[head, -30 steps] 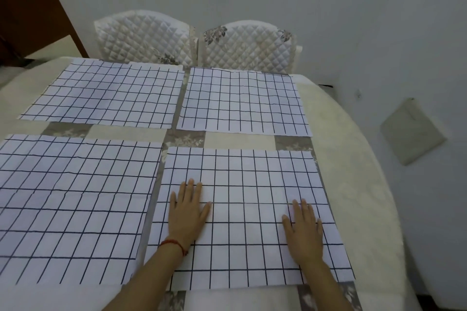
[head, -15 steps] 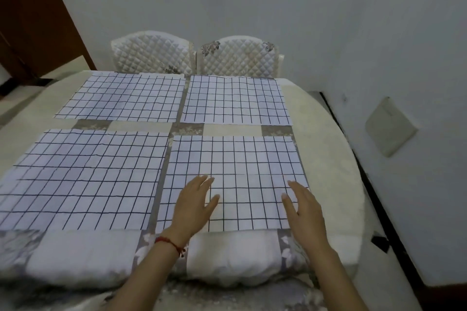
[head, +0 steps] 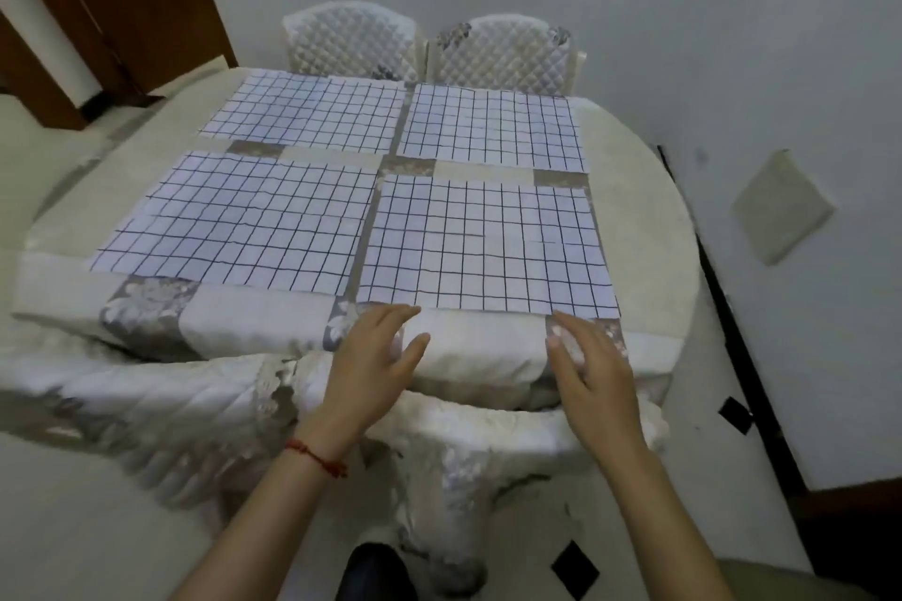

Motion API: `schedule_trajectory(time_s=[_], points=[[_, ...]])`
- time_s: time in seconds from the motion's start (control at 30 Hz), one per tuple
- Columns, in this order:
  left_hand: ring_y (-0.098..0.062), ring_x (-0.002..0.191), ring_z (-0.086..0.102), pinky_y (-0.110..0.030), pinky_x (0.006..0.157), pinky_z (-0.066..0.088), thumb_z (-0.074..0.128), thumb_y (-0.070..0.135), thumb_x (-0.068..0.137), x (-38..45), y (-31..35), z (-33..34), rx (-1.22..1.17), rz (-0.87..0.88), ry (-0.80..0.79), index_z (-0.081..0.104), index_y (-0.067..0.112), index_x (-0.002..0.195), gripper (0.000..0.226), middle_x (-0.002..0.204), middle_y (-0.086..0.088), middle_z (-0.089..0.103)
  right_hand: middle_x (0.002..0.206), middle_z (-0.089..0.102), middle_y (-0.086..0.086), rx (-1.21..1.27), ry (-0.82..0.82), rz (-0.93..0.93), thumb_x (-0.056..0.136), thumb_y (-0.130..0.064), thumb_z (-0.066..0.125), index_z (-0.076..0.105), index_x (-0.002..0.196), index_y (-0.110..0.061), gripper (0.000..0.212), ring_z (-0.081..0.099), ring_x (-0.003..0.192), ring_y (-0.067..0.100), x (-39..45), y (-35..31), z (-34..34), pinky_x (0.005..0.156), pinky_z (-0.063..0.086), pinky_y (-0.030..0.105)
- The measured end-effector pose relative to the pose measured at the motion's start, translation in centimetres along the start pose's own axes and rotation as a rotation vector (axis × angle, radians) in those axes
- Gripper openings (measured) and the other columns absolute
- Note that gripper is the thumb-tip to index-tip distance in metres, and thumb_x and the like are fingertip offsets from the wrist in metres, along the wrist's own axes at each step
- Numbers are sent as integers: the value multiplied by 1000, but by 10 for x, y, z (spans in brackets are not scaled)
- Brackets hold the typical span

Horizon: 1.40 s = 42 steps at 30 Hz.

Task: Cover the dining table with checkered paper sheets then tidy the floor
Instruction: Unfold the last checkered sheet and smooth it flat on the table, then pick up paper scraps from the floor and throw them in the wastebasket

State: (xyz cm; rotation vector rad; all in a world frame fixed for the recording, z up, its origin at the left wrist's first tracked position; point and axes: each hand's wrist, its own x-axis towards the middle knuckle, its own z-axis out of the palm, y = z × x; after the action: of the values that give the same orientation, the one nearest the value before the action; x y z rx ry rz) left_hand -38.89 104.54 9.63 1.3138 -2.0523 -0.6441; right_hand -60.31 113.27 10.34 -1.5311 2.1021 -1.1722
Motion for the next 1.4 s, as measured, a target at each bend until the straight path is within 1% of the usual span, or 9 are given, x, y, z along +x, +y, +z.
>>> schedule_trajectory(time_s=[0.1, 0.3, 0.6, 0.83, 0.93, 1.03, 1.17, 1.27, 1.4], points=[[-10, 89, 57, -16, 81, 40, 63, 15, 85, -41, -4, -28, -53, 9, 77, 65, 10, 108, 23, 105, 0, 64, 113, 56, -10, 53, 10, -24, 93, -21, 52, 59, 118, -21, 26, 52, 87, -5, -38, -16, 3, 79, 39, 14], [-5, 90, 55, -8, 74, 40, 62, 19, 86, -138, -72, -67, -61, -185, 92, 67, 14, 103, 19, 100, 6, 63, 103, 61, -9, 132, -93, -61, 92, -27, 50, 64, 108, -16, 24, 55, 94, 0, -117, -39, 47, 78, 42, 4], [-24, 102, 63, -25, 84, 44, 56, 21, 90, -298, -228, -87, -50, -816, -208, 63, 6, 114, 29, 114, -13, 67, 108, 63, 14, 30, -605, 400, 95, -12, 48, 60, 112, 0, 24, 58, 102, 28, -231, -5, 182, 85, 44, 26], [-29, 97, 63, -26, 79, 46, 52, 24, 92, -372, -273, -86, -20, -1027, -466, 65, 3, 107, 29, 109, -16, 68, 118, 61, 15, -103, -667, 576, 95, -12, 48, 57, 122, -2, 30, 57, 107, 28, -286, 21, 203, 91, 41, 28], [-27, 95, 61, -22, 76, 42, 51, 22, 92, -389, -281, -84, -29, -1086, -534, 66, 1, 103, 28, 108, -16, 67, 111, 63, 19, -117, -659, 688, 95, -11, 47, 58, 119, 1, 29, 59, 101, 33, -303, 37, 198, 92, 47, 39], [-20, 83, 56, -24, 78, 46, 51, 20, 93, -395, -278, -77, -59, -1120, -576, 66, 9, 79, 23, 86, -10, 65, 116, 61, 20, -113, -644, 774, 95, -10, 46, 56, 120, 1, 29, 57, 106, 36, -317, 54, 184, 98, 46, 45], [-19, 80, 53, -21, 71, 39, 50, 19, 93, -390, -264, -66, -42, -1098, -629, 45, 24, 58, 36, 63, 4, 50, 119, 59, 20, -75, -584, 856, 95, -13, 47, 56, 120, 0, 30, 56, 108, 35, -330, 70, 164, 100, 44, 45], [-19, 82, 54, -22, 71, 38, 50, 20, 93, -378, -244, -51, -4, -1035, -712, 51, 20, 62, 31, 76, -6, 60, 118, 60, 18, -18, -540, 915, 95, -16, 47, 57, 120, -2, 30, 56, 105, 32, -350, 87, 139, 99, 45, 44], [-27, 91, 60, -25, 76, 42, 50, 21, 93, -349, -201, -11, 48, -907, -787, 67, 0, 92, 27, 96, -16, 66, 113, 61, 17, 65, -455, 1020, 96, -16, 47, 57, 119, -1, 30, 55, 96, 24, -393, 117, 92, 98, 46, 42]])
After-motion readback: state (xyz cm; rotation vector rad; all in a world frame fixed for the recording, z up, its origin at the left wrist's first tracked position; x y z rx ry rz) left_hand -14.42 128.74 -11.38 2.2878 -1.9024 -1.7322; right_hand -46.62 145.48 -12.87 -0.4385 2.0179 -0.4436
